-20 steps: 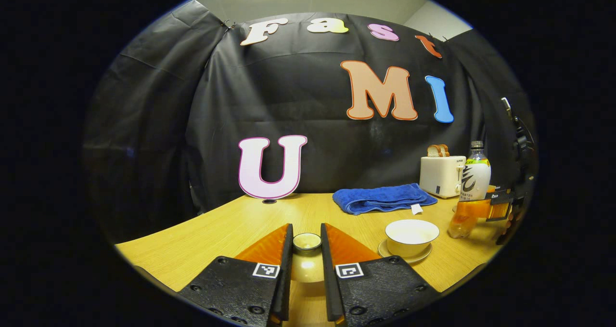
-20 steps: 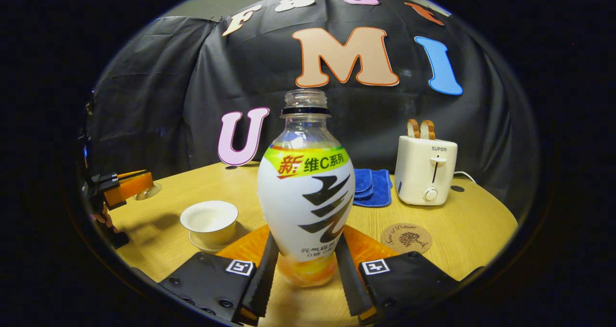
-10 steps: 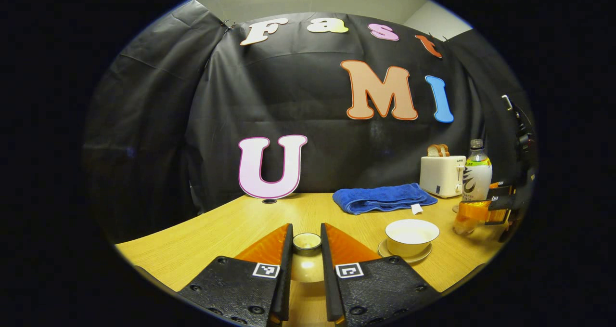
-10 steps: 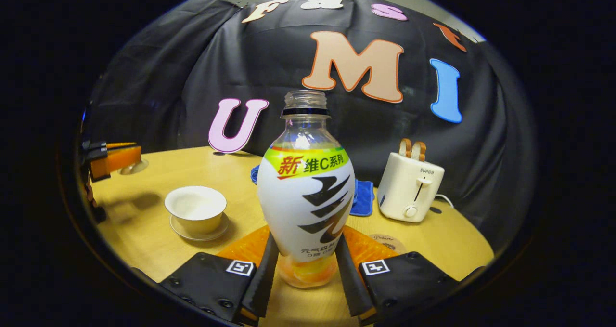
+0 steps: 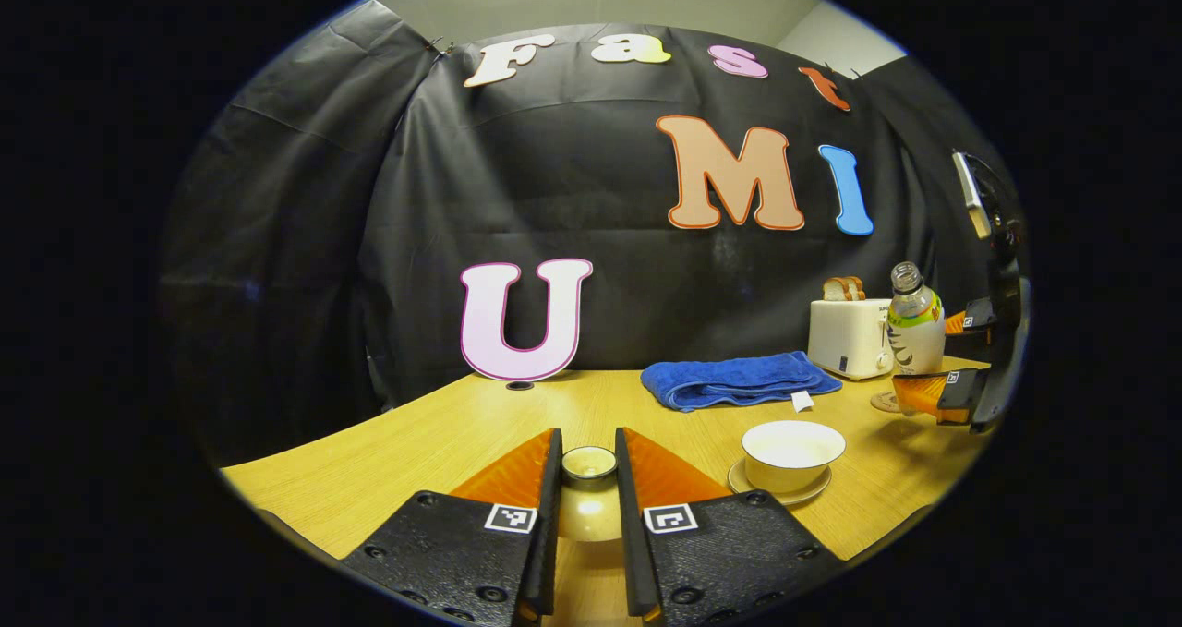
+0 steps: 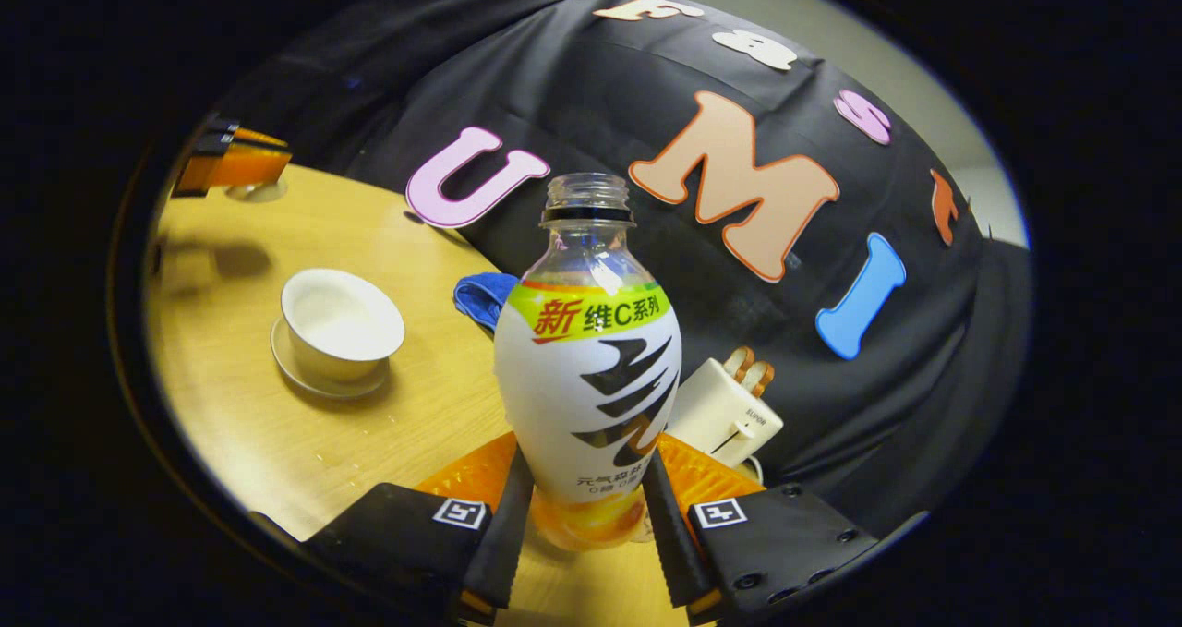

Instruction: Open the teacup lid with one hand, grasp the water bottle and pour water into the teacup with the other hand; after pouring, place the water bottle on the coaster and then close the teacup lid.

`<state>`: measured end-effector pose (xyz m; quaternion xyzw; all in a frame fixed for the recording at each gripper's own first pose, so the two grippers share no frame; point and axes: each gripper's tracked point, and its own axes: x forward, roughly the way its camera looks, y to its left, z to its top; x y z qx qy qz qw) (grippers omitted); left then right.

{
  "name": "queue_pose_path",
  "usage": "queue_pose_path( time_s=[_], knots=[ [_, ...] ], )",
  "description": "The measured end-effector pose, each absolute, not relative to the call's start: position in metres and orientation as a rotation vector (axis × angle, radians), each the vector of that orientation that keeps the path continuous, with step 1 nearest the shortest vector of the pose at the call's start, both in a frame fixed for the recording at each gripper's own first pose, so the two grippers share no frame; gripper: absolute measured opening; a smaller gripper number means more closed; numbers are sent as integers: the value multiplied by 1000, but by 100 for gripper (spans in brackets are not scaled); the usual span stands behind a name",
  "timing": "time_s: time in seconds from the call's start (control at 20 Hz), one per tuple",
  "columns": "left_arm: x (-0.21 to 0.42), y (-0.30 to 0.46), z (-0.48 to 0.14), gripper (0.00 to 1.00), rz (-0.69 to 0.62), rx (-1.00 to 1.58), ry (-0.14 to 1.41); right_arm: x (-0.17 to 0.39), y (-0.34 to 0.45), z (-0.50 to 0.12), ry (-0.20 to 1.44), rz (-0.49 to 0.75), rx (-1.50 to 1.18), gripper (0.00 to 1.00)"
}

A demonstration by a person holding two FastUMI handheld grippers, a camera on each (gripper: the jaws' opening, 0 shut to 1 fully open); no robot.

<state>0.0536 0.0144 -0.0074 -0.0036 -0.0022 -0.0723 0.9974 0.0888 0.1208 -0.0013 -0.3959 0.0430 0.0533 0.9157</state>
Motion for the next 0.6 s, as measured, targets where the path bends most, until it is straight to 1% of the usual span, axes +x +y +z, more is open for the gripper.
queue_pose_path(
  time_s=[0.15,0.6],
  knots=[
    [55,14,-8,28,-145,-7,-3,92,119,10,47,93,-975,65],
    [54,14,-7,28,-143,-7,-3,99,130,5,-11,125,-1342,65]
  ],
)
